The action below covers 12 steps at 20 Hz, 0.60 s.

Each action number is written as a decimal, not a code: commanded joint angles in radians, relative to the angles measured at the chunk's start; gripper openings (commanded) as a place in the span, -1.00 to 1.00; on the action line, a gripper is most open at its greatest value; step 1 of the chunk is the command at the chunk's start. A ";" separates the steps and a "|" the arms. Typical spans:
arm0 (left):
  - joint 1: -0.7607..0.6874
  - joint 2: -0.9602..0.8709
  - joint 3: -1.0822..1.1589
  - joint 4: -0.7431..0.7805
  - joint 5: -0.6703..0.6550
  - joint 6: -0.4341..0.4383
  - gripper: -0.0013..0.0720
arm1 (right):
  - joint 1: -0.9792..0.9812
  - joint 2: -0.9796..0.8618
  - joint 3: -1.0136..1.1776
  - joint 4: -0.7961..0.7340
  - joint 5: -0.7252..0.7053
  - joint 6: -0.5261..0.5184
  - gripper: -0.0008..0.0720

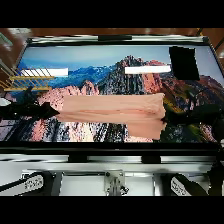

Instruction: Fold the shirts.

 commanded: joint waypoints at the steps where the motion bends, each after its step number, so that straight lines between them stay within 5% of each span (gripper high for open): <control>1: -0.017 -0.089 0.130 -0.039 0.010 -0.045 -0.85 | 0.005 -0.117 0.183 0.071 0.039 0.015 -0.82; 7: -0.053 -0.241 0.265 -0.071 0.021 -0.064 -0.85 | 0.143 -0.356 0.449 -0.034 0.157 0.072 -0.81; 12: -0.057 -0.301 0.278 -0.078 0.164 -0.106 -0.85 | 0.138 -0.438 0.462 -0.115 0.201 0.139 -0.81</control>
